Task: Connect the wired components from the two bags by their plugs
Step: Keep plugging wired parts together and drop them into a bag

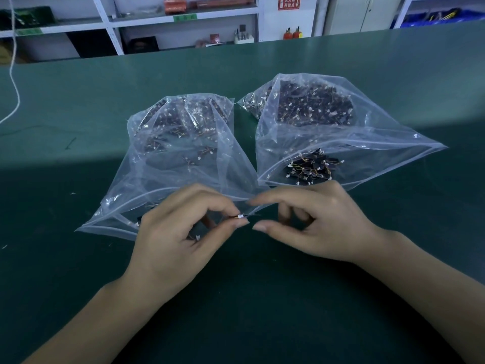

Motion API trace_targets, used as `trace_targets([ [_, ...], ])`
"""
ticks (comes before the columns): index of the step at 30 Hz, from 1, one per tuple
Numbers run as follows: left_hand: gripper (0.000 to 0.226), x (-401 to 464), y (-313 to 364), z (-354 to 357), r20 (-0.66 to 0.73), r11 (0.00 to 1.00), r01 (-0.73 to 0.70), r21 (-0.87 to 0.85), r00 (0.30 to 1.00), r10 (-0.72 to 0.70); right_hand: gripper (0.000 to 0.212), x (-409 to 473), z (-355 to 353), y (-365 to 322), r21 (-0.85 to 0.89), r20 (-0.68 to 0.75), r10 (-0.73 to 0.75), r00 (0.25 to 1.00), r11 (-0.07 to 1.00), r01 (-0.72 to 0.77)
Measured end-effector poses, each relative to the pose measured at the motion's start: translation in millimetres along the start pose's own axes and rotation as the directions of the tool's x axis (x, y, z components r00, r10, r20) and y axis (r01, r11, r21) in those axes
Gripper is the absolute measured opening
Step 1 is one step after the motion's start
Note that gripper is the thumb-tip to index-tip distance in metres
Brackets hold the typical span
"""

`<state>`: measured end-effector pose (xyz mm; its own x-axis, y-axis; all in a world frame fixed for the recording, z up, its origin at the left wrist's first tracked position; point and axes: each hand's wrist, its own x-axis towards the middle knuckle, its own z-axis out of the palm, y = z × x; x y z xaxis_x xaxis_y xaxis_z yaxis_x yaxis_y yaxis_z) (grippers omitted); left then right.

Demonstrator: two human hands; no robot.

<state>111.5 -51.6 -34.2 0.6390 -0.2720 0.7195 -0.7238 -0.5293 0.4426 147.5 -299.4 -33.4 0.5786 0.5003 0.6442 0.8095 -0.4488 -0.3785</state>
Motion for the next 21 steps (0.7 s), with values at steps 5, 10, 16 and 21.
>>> trace_targets([
  [5, 0.011, -2.7, 6.3, 1.4, -0.024, 0.998, 0.018, -0.058, 1.0, -0.02, 0.011, -1.1, 2.5, 4.5, 0.011, -0.071, -0.027, 0.997, 1.0, 0.028],
  [10, 0.014, -2.4, 6.3, 1.0, 0.028, 0.998, 0.066, -0.017, 0.997, -0.066, 0.009, -1.0, 2.6, 2.4, -0.028, -0.072, -0.035, 0.997, 0.999, 0.033],
  [16, 0.011, -0.7, 3.9, -0.6, 0.062, 1.0, -0.008, 0.025, 0.998, 0.006, 0.007, -1.0, 1.9, -1.2, -0.1, -0.051, -0.066, 0.996, 0.993, 0.061],
  [21, 0.011, -0.5, 2.1, 0.7, 0.047, 0.998, -0.012, 0.056, 0.999, 0.009, 0.01, 0.8, 2.6, -3.6, -0.115, -0.014, -0.048, 0.999, 0.992, 0.046],
])
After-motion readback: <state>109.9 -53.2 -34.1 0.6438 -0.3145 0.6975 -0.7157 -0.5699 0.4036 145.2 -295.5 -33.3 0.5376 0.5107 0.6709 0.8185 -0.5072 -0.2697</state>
